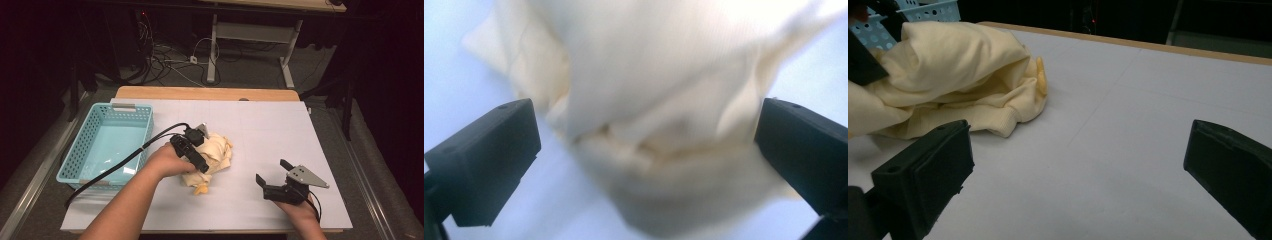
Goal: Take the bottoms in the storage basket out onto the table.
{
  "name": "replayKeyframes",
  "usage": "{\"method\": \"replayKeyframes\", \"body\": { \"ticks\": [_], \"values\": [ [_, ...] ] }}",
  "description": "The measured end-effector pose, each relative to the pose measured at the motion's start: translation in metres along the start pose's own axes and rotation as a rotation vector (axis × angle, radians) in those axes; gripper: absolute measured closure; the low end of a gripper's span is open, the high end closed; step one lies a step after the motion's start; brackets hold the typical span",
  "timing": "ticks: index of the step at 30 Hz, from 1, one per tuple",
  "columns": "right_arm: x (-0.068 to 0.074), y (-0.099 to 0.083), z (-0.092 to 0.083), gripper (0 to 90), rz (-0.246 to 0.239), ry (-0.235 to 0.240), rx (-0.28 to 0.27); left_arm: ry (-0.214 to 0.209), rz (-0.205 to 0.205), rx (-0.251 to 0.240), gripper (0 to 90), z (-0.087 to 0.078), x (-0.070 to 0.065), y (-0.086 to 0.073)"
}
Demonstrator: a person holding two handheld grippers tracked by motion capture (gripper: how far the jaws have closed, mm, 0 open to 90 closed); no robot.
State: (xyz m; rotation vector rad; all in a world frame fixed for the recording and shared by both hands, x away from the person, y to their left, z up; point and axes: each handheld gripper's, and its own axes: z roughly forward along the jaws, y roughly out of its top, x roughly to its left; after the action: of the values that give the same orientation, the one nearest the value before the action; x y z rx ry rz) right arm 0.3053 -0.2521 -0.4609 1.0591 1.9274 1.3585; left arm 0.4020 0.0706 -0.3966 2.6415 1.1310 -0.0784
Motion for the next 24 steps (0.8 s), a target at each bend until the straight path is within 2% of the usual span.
{"method": "replayKeyframes", "body": {
  "ticks": [4,8,9,14,19,20,23,24],
  "values": [
    [0.001,0.001,0.003,0.3,-0.001,0.002,0.0,0.012,0.001,0.014,0.0,-0.008,0.005,-0.022],
    [0.003,0.002,0.007,0.3,-0.005,0.007,0.002,0.003,0.0,0.019,0.0,-0.012,0.009,-0.046],
    [0.003,0.002,0.008,0.2,-0.004,0.008,0.004,-0.005,0.001,0.016,0.0,-0.012,0.01,-0.052],
    [0.004,0.003,0.01,0.3,-0.01,0.01,0.011,0.009,0.018,-0.027,0.0,-0.016,0.011,-0.079],
    [0.003,0.002,0.009,0.3,-0.006,0.003,0.007,0.017,0.011,-0.149,0.0,-0.017,0.012,-0.104],
    [0.003,0.002,0.008,0.3,-0.005,0.001,0.006,0.012,0.003,-0.186,0.0,-0.018,0.013,-0.109],
    [0.002,0.001,0.006,0.2,-0.003,-0.004,0.004,0.014,0.0,-0.343,0.0,-0.021,0.015,-0.125],
    [0.002,0.001,0.006,0.3,0.0,-0.005,0.003,0.014,0.0,-0.343,0.0,-0.021,0.015,-0.125]
  ]
}}
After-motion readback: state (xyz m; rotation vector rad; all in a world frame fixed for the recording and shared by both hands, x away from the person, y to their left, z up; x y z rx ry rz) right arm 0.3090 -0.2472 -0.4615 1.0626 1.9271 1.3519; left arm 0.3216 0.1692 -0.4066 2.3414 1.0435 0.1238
